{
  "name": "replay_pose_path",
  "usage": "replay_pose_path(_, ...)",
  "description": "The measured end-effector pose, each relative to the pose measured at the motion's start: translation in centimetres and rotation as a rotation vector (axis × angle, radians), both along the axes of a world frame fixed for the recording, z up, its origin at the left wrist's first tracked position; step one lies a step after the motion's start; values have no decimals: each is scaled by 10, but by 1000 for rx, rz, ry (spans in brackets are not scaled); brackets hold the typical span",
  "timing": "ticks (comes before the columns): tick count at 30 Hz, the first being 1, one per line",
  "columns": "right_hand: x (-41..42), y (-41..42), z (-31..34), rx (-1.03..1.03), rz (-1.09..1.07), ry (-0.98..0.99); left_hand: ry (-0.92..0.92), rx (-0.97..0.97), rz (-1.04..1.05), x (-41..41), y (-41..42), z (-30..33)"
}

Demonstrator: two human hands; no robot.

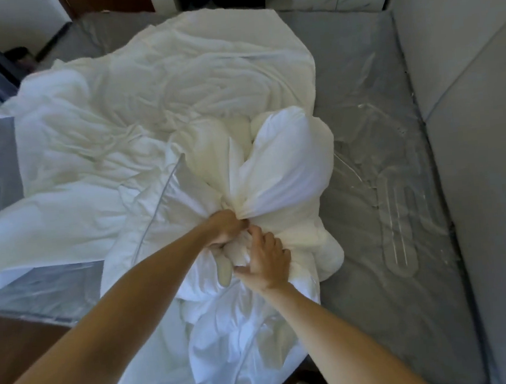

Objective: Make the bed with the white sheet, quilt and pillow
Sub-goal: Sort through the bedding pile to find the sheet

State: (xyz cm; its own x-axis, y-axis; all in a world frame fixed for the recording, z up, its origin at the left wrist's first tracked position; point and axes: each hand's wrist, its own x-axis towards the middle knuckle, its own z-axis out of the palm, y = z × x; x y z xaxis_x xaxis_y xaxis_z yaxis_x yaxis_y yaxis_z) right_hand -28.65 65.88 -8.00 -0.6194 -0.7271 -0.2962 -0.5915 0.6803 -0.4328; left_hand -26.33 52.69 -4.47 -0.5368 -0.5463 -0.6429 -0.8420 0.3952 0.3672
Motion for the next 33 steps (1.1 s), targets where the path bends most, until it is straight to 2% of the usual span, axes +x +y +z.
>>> replay_pose_path(6,-25,-36,96,-183,380,193,351,-18,455,37,-12,84)
replay_pose_path(10,-43,-54,186,-155,762,326,620,98,798,62,0,138)
replay_pose_path(13,-52,-59,224,-126,939,354,720,162,930,70,22,151)
replay_pose_path(17,-53,-64,208,8,1024,438,767,304,1085,69,54,129)
replay_pose_path(21,-40,-55,124,171,1164,489,657,505,1289,71,67,19)
replay_pose_path(24,-45,-43,72,142,1104,502,586,602,1393,65,71,-44)
replay_pose_path(27,-67,-30,62,143,1033,456,584,641,1381,48,75,-25)
replay_pose_path(29,-84,-28,72,200,977,297,618,669,1362,35,76,1)
replay_pose_path(31,-93,-35,86,333,894,44,598,702,1339,25,72,11)
replay_pose_path(33,-93,-34,89,531,937,31,533,721,1308,21,68,13)
